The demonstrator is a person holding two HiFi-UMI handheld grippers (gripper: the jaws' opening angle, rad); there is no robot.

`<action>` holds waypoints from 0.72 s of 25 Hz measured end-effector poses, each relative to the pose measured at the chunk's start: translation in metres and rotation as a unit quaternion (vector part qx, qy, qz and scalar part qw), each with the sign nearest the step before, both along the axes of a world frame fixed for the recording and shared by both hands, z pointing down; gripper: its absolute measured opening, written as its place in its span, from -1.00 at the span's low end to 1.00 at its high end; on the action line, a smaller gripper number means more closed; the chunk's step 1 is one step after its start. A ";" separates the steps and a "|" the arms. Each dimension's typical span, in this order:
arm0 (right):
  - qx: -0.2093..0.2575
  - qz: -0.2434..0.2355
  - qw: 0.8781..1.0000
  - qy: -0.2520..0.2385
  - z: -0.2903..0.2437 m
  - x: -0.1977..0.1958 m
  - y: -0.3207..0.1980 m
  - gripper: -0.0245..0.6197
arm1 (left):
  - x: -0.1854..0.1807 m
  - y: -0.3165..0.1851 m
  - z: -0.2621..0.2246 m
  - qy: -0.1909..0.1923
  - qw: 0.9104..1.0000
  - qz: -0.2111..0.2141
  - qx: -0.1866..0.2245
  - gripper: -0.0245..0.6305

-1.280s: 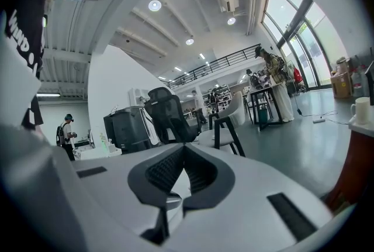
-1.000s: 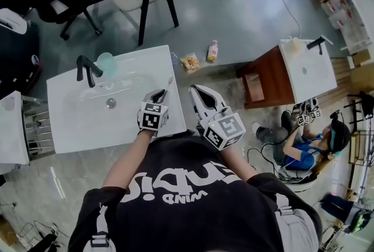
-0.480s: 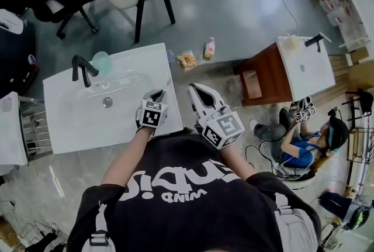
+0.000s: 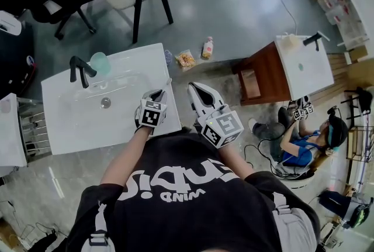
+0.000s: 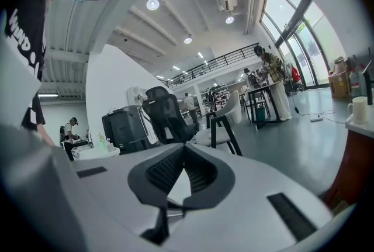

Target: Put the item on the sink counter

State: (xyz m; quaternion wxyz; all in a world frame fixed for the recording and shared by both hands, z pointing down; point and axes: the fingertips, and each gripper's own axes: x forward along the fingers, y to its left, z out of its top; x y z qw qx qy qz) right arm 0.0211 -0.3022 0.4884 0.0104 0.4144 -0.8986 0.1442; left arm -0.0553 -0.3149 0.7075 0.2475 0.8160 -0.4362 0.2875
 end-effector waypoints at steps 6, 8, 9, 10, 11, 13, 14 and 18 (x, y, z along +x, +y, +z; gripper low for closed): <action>0.000 0.000 1.000 -0.001 0.000 0.001 0.000 -0.87 | 0.001 -0.001 -0.001 0.002 1.000 0.000 -0.001 -0.77; 0.000 0.001 1.000 -0.001 0.000 0.000 -0.001 -0.87 | 0.000 0.000 0.001 0.002 1.000 0.002 -0.007 -0.77; 0.000 0.001 1.000 -0.001 0.000 0.000 -0.001 -0.87 | 0.000 0.000 0.001 0.002 1.000 0.001 -0.008 -0.77; 0.000 0.002 1.000 0.000 0.000 0.001 -0.002 -0.87 | -0.001 -0.001 0.001 0.003 1.000 0.000 -0.007 -0.77; 0.000 0.002 1.000 0.000 0.000 0.001 -0.002 -0.87 | -0.001 -0.002 0.000 0.004 1.000 -0.001 -0.005 -0.77; 0.000 0.003 1.000 0.000 0.000 0.002 -0.002 -0.87 | -0.001 -0.004 -0.001 0.008 1.000 -0.003 0.000 -0.77; 0.000 0.003 1.000 0.000 0.000 0.002 -0.001 -0.87 | 0.000 -0.005 -0.001 0.010 1.000 -0.004 0.002 -0.77; 0.001 0.004 1.000 0.001 0.002 0.003 0.001 -0.87 | 0.001 -0.004 -0.002 0.016 1.000 -0.008 -0.001 -0.77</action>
